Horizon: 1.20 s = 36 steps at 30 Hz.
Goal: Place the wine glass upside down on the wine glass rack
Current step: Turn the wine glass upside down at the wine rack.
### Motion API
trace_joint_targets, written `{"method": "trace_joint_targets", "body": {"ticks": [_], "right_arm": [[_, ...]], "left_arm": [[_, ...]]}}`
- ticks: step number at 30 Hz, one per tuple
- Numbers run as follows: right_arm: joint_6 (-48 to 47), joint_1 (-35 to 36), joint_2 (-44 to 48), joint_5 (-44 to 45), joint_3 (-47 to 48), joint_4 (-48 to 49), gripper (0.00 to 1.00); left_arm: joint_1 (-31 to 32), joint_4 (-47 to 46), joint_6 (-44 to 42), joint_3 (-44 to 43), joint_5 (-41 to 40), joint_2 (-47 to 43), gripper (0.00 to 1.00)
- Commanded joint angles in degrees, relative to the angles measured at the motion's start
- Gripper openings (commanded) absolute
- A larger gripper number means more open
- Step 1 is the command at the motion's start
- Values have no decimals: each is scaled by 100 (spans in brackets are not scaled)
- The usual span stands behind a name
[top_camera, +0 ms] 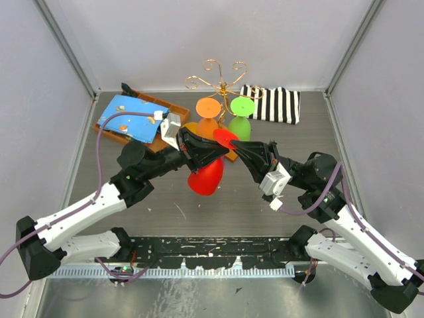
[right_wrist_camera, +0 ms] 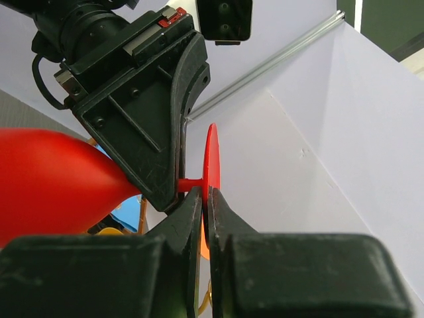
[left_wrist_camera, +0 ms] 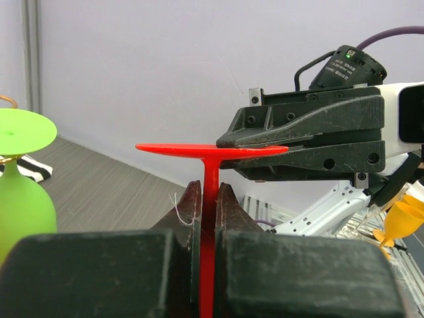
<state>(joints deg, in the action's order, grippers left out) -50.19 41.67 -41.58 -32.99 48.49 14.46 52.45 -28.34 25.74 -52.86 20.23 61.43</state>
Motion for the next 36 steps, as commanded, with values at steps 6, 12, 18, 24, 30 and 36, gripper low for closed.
{"method": "trace_joint_targets", "body": {"ticks": [6, 12, 18, 24, 30, 36], "right_arm": [[34, 12, 89, 136, 58, 701, 16], [-89, 13, 106, 71, 59, 545, 29], [-160, 16, 148, 135, 38, 431, 39], [-330, 14, 289, 156, 31, 98, 42], [117, 18, 580, 490, -32, -246, 41], [1958, 16, 1250, 2053, -608, 64, 52]], "left_arm": [[48, 17, -58, 79, 41, -117, 0], [47, 29, -104, 98, 33, -155, 0], [48, 63, -129, 97, 1, -172, 0], [48, 192, -231, 137, -141, -296, 0], [48, 968, -563, -46, -309, -515, 0], [52, 1848, -994, -88, -607, -931, 0]]}}
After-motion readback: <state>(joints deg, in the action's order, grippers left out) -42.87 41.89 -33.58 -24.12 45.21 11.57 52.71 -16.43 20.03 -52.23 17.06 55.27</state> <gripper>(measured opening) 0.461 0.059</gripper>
